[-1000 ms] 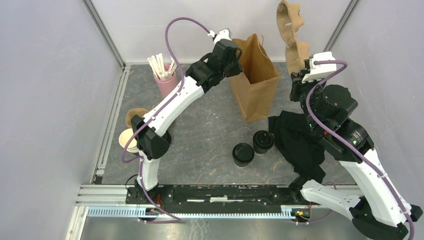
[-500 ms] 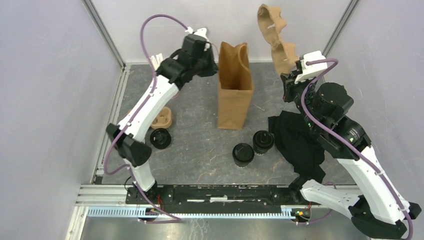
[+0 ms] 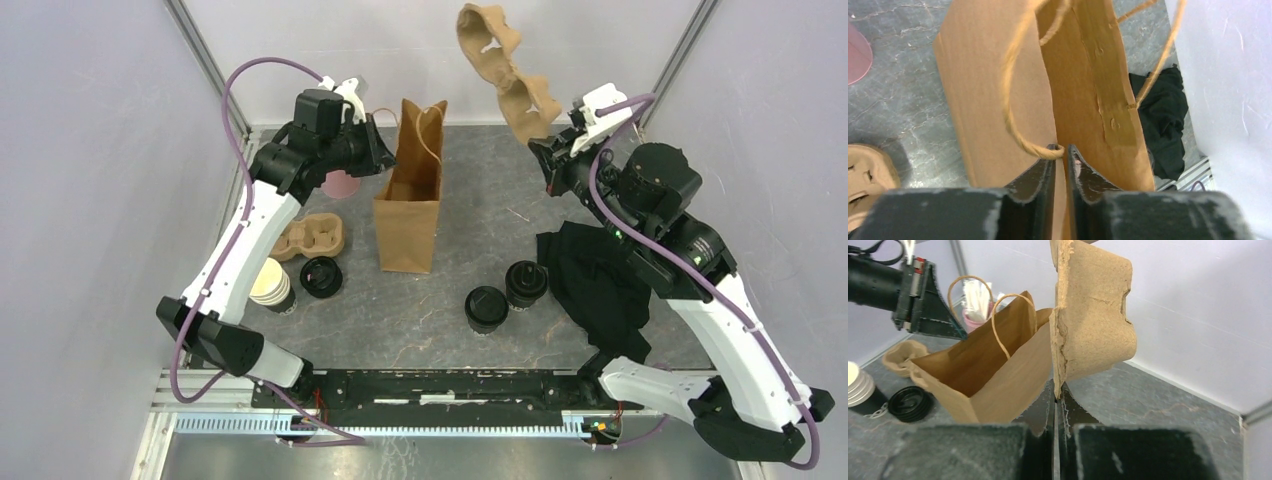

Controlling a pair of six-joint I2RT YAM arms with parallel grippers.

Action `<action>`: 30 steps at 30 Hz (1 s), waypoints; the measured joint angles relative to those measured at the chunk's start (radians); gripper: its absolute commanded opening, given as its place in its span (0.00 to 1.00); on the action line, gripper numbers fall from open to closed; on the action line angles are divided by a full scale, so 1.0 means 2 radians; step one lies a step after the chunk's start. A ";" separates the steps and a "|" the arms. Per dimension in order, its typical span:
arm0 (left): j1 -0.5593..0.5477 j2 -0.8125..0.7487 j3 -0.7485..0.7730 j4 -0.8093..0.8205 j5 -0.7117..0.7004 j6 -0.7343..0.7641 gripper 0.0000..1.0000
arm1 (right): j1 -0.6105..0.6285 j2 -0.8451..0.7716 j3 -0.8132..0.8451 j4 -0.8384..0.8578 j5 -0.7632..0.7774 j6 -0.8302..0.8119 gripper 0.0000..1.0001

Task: Pack the takeout coffee

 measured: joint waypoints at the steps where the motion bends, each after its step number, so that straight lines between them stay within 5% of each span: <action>1: 0.002 -0.006 -0.008 0.000 0.002 0.000 0.40 | 0.000 0.005 0.005 -0.001 -0.010 0.001 0.00; 10: 0.012 -0.050 -0.016 -0.004 -0.007 -0.001 0.75 | 0.000 0.057 0.042 -0.019 -0.103 0.031 0.00; 15: 0.012 -0.087 -0.017 -0.004 -0.011 -0.021 0.86 | 0.000 0.082 0.061 -0.029 -0.106 0.057 0.00; 21: 0.012 -0.108 -0.028 -0.022 -0.010 -0.078 0.87 | 0.000 0.098 0.096 -0.052 -0.095 0.078 0.00; 30: -0.013 -0.111 -0.046 -0.057 -0.065 -0.151 0.75 | 0.000 0.091 0.127 -0.100 -0.096 0.113 0.00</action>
